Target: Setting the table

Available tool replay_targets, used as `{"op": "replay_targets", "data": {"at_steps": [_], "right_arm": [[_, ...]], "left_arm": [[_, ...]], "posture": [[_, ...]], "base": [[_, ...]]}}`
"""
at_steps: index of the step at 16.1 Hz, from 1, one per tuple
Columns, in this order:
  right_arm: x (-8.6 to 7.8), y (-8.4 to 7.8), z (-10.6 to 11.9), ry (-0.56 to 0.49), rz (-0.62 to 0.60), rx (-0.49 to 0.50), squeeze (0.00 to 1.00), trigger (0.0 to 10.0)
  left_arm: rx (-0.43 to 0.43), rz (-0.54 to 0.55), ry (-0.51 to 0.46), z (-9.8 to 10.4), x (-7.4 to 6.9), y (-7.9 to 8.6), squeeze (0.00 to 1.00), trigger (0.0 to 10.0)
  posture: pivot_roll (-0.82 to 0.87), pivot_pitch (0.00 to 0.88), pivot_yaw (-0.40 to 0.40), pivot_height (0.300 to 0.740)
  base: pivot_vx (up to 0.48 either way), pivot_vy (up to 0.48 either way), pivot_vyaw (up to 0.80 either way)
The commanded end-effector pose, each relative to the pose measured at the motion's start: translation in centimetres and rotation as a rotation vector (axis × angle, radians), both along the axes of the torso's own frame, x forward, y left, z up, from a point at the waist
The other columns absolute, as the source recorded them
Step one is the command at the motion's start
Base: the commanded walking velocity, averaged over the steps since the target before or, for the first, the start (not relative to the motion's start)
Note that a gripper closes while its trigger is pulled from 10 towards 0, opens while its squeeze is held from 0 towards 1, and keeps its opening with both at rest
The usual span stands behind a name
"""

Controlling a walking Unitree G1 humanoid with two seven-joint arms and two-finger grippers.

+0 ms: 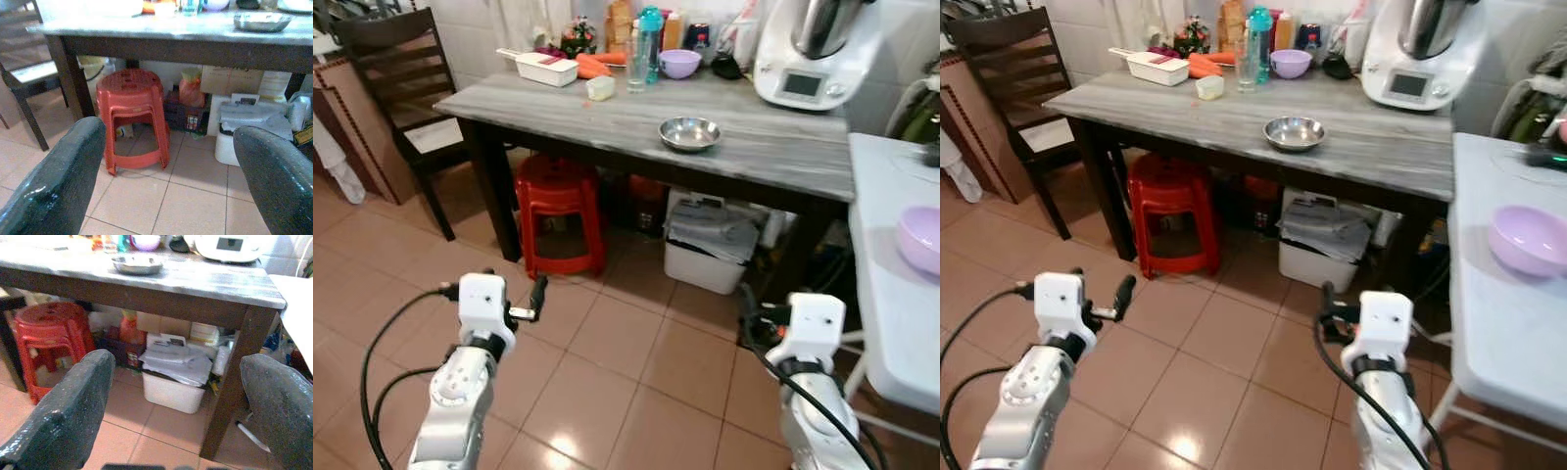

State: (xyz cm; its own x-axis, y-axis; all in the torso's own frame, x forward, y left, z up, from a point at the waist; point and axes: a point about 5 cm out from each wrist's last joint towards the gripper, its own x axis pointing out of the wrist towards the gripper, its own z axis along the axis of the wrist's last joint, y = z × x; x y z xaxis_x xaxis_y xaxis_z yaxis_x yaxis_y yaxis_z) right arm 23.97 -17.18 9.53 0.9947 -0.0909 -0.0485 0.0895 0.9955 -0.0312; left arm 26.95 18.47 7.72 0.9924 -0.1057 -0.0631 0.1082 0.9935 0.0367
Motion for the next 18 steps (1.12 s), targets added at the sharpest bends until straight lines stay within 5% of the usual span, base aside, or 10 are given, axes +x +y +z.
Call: {"op": "replay_targets", "data": {"at_steps": [1, 6, 18], "right_arm": [[0.1, -0.4, -0.2, 0.008, -0.018, -0.001, 0.00, 10.0], [-0.1, 0.1, -0.6, 0.044, 0.021, 0.048, 0.00, 10.0], [0.4, 0.0, -0.3, 0.040, 0.034, 0.036, 0.00, 10.0]], "left_arm": [[-0.006, -0.025, -0.014, 0.2, 0.0, -0.3, 0.00, 10.0], [-0.006, -0.075, -0.029, 0.5, 0.0, -1.0, 0.00, 10.0], [-0.032, -0.092, -0.029, 0.3, 0.2, -1.8, 0.00, 10.0]], "posture": [[0.00, 0.000, 0.018, 0.740], [-0.01, 0.000, 0.015, 0.740], [-0.01, 0.000, 0.005, 0.740]], "base": [[0.000, 0.000, 0.00], [0.000, -0.048, 0.00], [0.000, -0.323, -0.18]]}}
